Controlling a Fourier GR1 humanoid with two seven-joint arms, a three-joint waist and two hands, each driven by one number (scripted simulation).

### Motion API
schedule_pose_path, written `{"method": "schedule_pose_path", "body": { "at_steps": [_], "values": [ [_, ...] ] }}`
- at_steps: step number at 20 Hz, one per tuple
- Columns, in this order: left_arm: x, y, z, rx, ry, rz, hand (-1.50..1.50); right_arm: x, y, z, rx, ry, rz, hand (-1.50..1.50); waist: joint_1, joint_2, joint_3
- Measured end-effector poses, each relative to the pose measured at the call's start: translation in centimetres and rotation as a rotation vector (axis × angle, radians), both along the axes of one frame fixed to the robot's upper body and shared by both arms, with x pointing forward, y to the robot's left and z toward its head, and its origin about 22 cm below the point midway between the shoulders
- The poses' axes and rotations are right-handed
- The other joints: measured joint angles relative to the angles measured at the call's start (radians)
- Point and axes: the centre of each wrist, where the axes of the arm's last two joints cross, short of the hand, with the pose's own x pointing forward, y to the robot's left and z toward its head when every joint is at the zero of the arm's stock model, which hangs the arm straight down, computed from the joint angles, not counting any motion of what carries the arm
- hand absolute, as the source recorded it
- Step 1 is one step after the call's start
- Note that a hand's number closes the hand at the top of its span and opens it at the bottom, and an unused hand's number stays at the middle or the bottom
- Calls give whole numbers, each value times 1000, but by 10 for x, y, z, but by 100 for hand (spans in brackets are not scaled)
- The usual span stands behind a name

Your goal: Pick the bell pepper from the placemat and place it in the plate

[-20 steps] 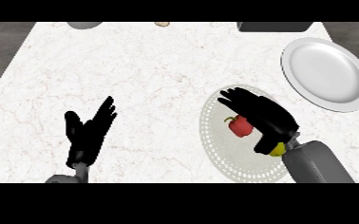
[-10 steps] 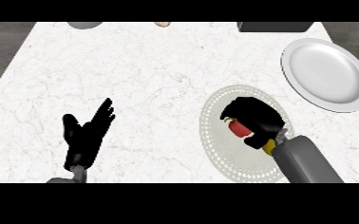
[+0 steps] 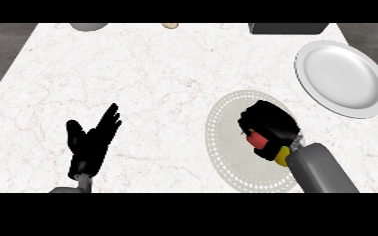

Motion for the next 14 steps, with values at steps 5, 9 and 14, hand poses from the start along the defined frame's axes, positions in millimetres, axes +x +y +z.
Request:
{"method": "schedule_pose_path", "body": {
  "at_steps": [5,9,14],
  "values": [
    [-11,10,-4,0,4,37,0,-51,-32,-16,94,52,-161,150,-29,-9,1],
    [-15,10,-3,1,10,50,0,-92,-50,-13,278,38,-253,150,-45,-9,3],
    [-16,10,-2,-1,7,53,0,-132,-65,16,493,-76,-342,150,-46,-6,4]
  ]
}}
